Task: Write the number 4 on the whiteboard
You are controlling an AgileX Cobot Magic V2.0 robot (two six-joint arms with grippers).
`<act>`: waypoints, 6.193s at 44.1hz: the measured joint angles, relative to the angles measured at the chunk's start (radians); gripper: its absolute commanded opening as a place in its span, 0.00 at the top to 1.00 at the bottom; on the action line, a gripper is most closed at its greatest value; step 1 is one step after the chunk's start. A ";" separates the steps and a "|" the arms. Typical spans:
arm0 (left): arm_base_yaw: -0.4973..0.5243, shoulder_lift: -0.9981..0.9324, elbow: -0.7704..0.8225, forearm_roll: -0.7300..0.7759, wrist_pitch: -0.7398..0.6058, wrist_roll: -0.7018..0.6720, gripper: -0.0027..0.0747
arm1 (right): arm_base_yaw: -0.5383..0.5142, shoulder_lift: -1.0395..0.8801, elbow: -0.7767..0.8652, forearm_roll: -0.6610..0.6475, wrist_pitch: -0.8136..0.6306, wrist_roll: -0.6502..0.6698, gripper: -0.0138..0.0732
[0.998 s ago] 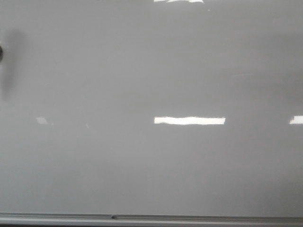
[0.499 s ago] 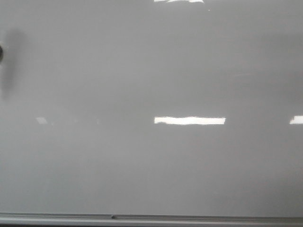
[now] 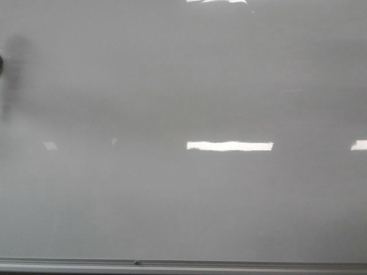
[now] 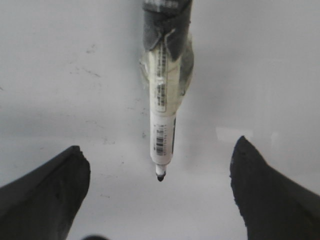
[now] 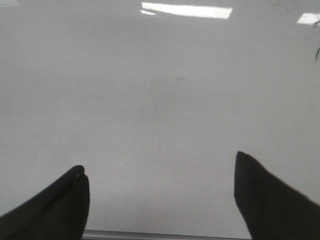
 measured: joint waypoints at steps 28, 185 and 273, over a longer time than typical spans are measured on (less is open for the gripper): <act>0.000 0.116 -0.005 -0.002 -0.129 0.000 0.62 | 0.000 0.000 0.000 0.000 -0.008 0.000 0.14; -0.347 -0.513 -0.162 0.082 0.683 0.158 0.40 | 0.324 0.328 -0.515 0.280 0.482 -0.212 0.91; -0.266 -0.546 -0.084 -0.020 0.508 0.158 0.54 | 0.367 0.733 -0.397 0.452 -0.129 -0.365 0.91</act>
